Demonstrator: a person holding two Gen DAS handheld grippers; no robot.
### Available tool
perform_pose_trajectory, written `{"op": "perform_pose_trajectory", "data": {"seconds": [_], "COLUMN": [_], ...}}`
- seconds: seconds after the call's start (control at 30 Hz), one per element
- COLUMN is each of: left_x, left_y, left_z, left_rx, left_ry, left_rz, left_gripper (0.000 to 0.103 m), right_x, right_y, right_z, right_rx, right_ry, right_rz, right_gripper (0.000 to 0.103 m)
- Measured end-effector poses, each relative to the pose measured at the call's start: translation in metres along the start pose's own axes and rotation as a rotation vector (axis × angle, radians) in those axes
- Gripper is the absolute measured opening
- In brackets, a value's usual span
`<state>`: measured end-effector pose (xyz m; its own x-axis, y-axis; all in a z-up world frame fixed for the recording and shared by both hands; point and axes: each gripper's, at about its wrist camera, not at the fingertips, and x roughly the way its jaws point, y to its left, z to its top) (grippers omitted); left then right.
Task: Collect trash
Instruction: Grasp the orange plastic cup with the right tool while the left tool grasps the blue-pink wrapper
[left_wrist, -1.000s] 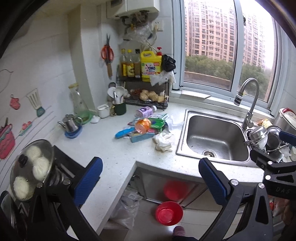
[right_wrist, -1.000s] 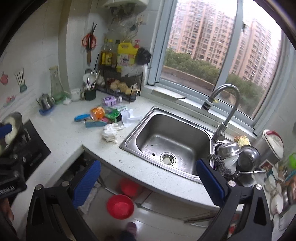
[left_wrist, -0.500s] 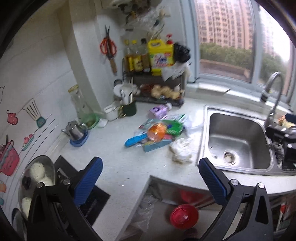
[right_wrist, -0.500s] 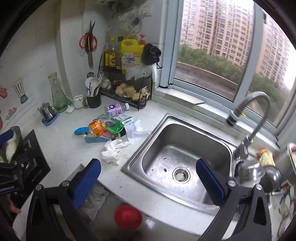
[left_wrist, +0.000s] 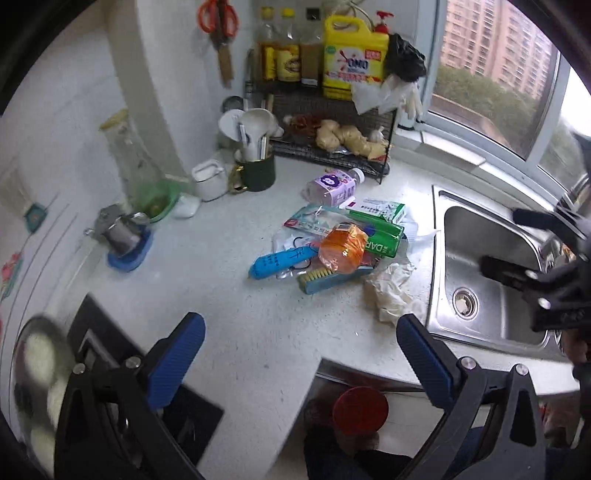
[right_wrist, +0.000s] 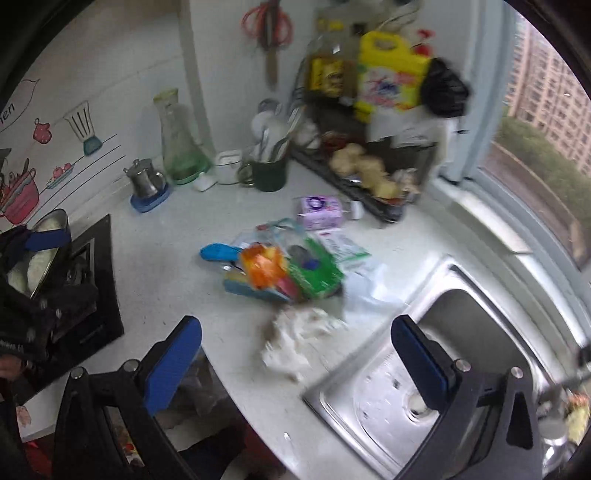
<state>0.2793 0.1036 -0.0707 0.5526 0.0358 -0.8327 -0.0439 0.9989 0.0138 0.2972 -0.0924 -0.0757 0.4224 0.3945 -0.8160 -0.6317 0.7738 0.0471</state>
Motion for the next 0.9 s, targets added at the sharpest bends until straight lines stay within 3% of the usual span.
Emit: {"op": "perform_pose_trajectory", "data": {"seconds": [0.13,0.37,0.53,0.7,0.8,0.9], "left_x": [0.039,0.106,0.134,0.144,0.148,0.154], "left_y": [0.014,0.042,0.056,0.063,0.068,0.074], "left_z": [0.012,0.016,0.021,0.027,0.031,0.034], "left_rx": [0.050,0.037,0.025,0.067,0.070,0.062], "left_ry": [0.058,0.174,0.228,0.225,0.224,0.228], "left_rz": [-0.004,0.012,-0.009,-0.017,-0.011,-0.016], "left_gripper": [0.103,0.103,0.103,0.103,0.103,0.103], "right_x": [0.048,0.131,0.156,0.181,0.193,0.199], "right_y": [0.008,0.011,0.017,0.029,0.030,0.031], "right_z": [0.024,0.046,0.054,0.061,0.061,0.062], "right_rx": [-0.035,-0.096,-0.150,-0.225,-0.236,-0.237], "right_ry": [0.040,0.182,0.220,0.263,0.288,0.305], "right_rz": [0.041,0.047,0.062,0.051,0.055,0.051], "right_gripper": [0.102,0.102,0.098,0.097,0.081,0.079]}}
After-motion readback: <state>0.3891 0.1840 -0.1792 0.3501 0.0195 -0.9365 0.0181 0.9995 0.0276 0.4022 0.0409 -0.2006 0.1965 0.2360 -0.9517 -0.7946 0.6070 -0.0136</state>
